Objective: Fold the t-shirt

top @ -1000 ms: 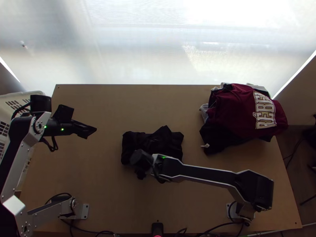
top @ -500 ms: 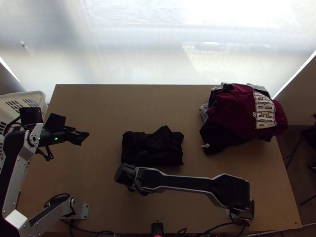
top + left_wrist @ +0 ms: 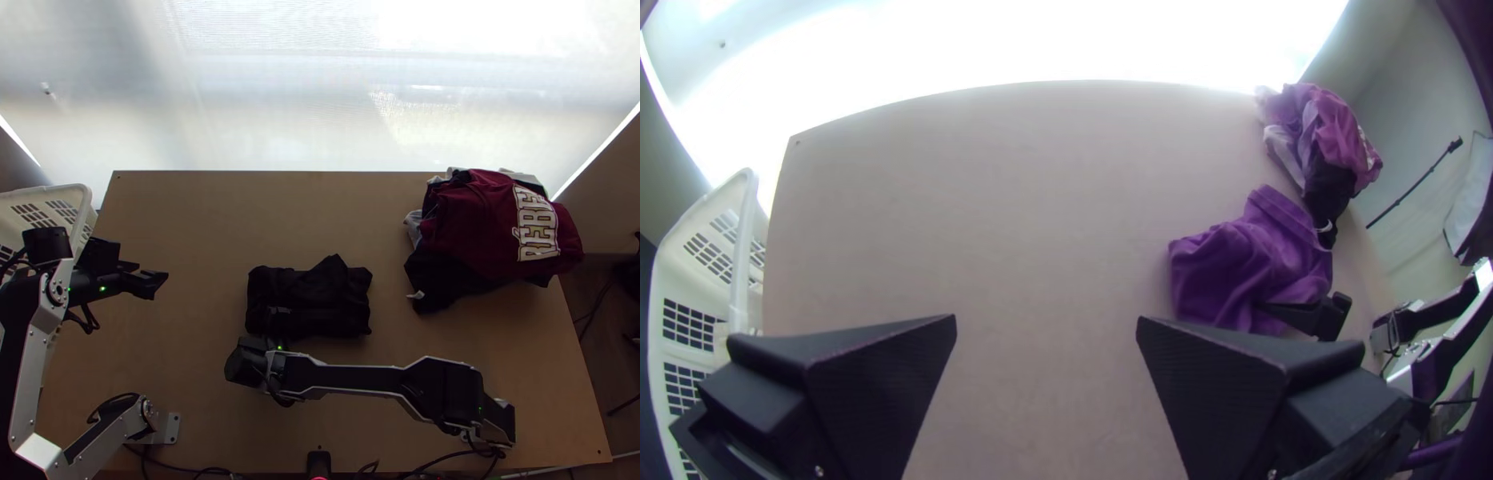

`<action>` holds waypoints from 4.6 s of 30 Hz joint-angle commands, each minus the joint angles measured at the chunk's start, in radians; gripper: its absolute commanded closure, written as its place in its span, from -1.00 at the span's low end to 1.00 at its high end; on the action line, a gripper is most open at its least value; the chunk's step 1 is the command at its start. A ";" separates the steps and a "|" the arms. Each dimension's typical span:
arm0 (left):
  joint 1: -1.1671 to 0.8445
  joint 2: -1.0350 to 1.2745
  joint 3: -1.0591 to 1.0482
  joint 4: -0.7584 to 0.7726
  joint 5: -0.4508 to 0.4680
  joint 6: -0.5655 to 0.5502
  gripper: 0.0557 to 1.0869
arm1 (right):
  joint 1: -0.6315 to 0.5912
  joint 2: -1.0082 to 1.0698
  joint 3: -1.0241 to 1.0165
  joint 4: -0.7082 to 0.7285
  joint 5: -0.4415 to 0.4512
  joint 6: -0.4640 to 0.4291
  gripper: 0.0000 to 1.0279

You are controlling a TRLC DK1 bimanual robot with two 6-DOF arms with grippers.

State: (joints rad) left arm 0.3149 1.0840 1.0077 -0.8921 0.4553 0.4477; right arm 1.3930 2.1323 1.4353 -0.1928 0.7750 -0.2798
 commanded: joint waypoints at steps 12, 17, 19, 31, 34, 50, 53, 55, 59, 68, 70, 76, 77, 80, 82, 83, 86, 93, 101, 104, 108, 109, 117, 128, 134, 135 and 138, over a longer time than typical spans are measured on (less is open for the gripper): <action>0.115 -0.006 -0.026 -0.013 0.011 0.095 -0.92 | -0.114 0.107 -0.036 0.365 0.086 -0.378 -0.89; 0.151 0.004 -0.043 -0.013 0.014 0.126 -0.92 | -0.140 0.164 -0.027 0.486 0.095 -0.476 -0.31; 0.165 0.005 -0.043 -0.013 0.014 0.138 -0.92 | -0.144 0.172 -0.030 0.518 0.102 -0.480 0.17; 0.240 0.045 0.072 -0.065 0.016 0.183 -0.92 | -0.226 -0.035 0.102 0.595 0.064 -0.556 0.95; 0.236 0.054 0.104 -0.082 0.017 0.164 -0.92 | -0.249 -0.106 0.198 0.592 0.058 -0.588 0.95; 0.194 0.060 0.209 -0.166 0.016 0.097 -0.92 | -0.611 -0.364 0.315 0.449 -0.023 -0.384 0.95; 0.194 0.057 0.210 -0.171 0.014 0.085 -0.92 | -0.655 -0.414 0.258 0.428 -0.036 -0.343 0.95; 0.191 0.053 0.218 -0.176 0.011 0.071 -0.92 | -0.675 -0.448 0.221 0.428 -0.037 -0.334 0.95; 0.167 0.050 0.232 -0.183 0.006 0.032 -0.92 | -0.707 -0.511 0.165 0.428 -0.042 -0.322 0.95; 0.098 0.033 0.239 -0.185 -0.044 -0.023 -0.92 | -0.830 -0.591 0.080 0.421 -0.158 -0.271 0.95; 0.082 0.030 0.236 -0.185 -0.053 -0.037 -0.91 | -0.879 -0.598 0.071 0.417 -0.189 -0.243 0.95; -0.039 0.024 0.224 -0.177 -0.132 -0.110 -0.91 | -1.077 -0.663 0.025 0.288 -0.344 -0.062 0.95; -0.059 0.024 0.221 -0.171 -0.144 -0.124 -0.91 | -1.128 -0.683 -0.016 0.283 -0.376 -0.029 0.95; -0.137 0.024 0.207 -0.148 -0.187 -0.172 -0.91 | -1.295 -0.756 -0.162 0.305 -0.447 0.025 0.95; -0.183 0.024 0.203 -0.137 -0.218 -0.185 -0.91 | -1.401 -0.811 -0.250 0.320 -0.503 0.033 0.95; -0.203 0.027 0.204 -0.133 -0.231 -0.188 -0.91 | -1.460 -0.839 -0.291 0.320 -0.545 0.044 0.95; -0.227 0.042 0.212 -0.131 -0.250 -0.188 -0.91 | -1.631 -0.908 -0.441 0.326 -0.629 0.047 0.90; -0.260 0.079 0.213 -0.107 -0.268 -0.198 -0.91 | -1.896 -0.899 -0.631 0.405 -0.813 0.004 0.78; -0.269 0.071 0.189 -0.110 -0.290 -0.178 -0.91 | -1.927 -0.845 -0.664 0.417 -0.816 -0.053 -0.92; -0.266 0.067 0.187 -0.120 -0.290 -0.156 -0.92 | -1.925 -0.870 -0.667 0.383 -0.816 -0.076 -0.92; -0.278 0.056 0.189 -0.125 -0.290 -0.145 -0.91 | -1.931 -0.931 -0.673 0.363 -0.813 -0.147 -0.92; -0.283 0.048 0.189 -0.125 -0.288 -0.145 -0.92 | -1.945 -0.960 -0.673 0.348 -0.812 -0.159 -0.91; -0.306 -0.044 0.138 -0.096 -0.345 -0.161 -0.92 | -2.019 -1.305 -0.762 0.237 -0.810 -0.334 -0.91; -0.375 -0.371 -0.008 0.056 -0.492 -0.331 -0.90 | -1.743 -1.776 -0.814 0.099 -0.637 -0.372 -0.91; -0.376 -0.615 -0.230 0.202 -0.572 -0.343 -0.90 | -1.441 -1.850 -0.961 0.139 -0.349 -0.427 -0.91; -0.376 -0.635 -0.238 0.194 -0.580 -0.343 -0.90 | -1.396 -1.856 -0.961 0.139 -0.299 -0.427 -0.91; -0.375 -0.702 -0.265 0.191 -0.613 -0.323 -0.90 | -1.298 -1.859 -0.952 0.170 -0.201 -0.447 -0.91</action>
State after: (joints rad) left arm -0.0563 0.5617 0.8570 -0.7441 -0.0891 0.1261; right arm -0.1528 0.3470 0.5323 -0.0612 0.3508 -0.6876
